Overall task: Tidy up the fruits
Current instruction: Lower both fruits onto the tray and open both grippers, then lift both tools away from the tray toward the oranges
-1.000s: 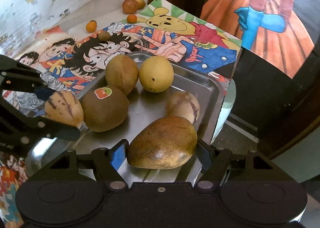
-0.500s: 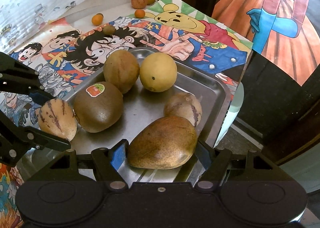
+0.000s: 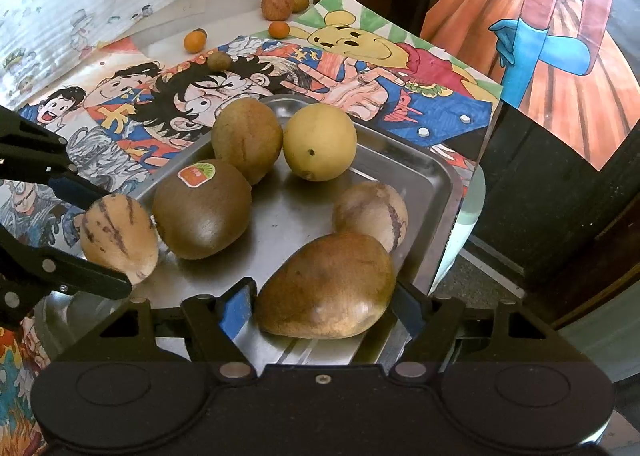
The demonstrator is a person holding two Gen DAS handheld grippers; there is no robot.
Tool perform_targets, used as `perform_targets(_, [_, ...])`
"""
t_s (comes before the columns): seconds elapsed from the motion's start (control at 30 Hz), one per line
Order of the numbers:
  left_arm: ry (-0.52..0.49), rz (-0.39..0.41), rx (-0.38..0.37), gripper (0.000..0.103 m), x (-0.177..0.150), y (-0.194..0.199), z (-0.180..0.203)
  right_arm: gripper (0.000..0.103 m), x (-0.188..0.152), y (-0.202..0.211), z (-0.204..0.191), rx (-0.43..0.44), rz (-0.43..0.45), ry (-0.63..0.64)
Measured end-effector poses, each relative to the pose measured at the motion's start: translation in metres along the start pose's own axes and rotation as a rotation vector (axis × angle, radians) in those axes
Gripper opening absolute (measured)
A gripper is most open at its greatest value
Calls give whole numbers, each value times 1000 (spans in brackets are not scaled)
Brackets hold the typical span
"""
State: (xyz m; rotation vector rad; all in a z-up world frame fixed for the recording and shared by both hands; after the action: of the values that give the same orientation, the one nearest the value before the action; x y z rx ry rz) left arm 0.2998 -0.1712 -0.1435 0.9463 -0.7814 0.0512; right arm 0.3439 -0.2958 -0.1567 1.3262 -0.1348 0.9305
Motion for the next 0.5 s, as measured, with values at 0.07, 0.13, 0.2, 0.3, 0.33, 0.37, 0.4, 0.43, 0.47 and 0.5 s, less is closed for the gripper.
perform_targets(0.07, [0, 3, 6, 61, -2, 4, 2, 81, -2, 5, -2, -12, 2, -4])
perform_targets(0.13, [1, 8, 12, 63, -4, 8, 4, 83, -4, 11, -3, -21, 5, -12])
perform_targets(0.2, [0, 14, 18, 64, -6, 13, 6, 85, -7, 18, -5, -31, 9, -17])
perform_targets(0.3, [-1, 23, 28, 69, -11, 23, 9, 89, -11, 31, -9, -46, 14, -31])
perform_targets(0.33, [-1, 27, 34, 71, -13, 27, 10, 91, -13, 36, -11, -53, 15, -40])
perform_targets(0.37, [-1, 30, 39, 74, -15, 31, 11, 92, -15, 40, -13, -59, 16, -49])
perform_targets(0.4, [1, 33, 45, 76, -18, 35, 11, 93, -17, 45, -15, -67, 16, -60])
perform_targets(0.43, [5, 37, 51, 80, -20, 39, 12, 93, -20, 49, -17, -74, 15, -72])
perform_targets(0.47, [14, 41, 60, 82, -23, 43, 12, 94, -23, 53, -19, -82, 13, -87])
perform_targets(0.5, [24, 44, 69, 83, -26, 46, 12, 95, -26, 58, -21, -88, 12, -105])
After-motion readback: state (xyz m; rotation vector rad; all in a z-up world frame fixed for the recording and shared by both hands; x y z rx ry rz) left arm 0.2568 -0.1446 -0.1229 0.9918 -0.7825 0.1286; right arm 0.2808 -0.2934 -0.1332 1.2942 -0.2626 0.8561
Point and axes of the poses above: each gripper's, at about its wrist camera, not at the fingertips, and y roughly against the way its jaws point, z to its right, x to its top, the point moved 10 cm from there along -y, roughly the way its jaws point, and after that the axes turned 13 degrees about -x, right-handed, at the moved point
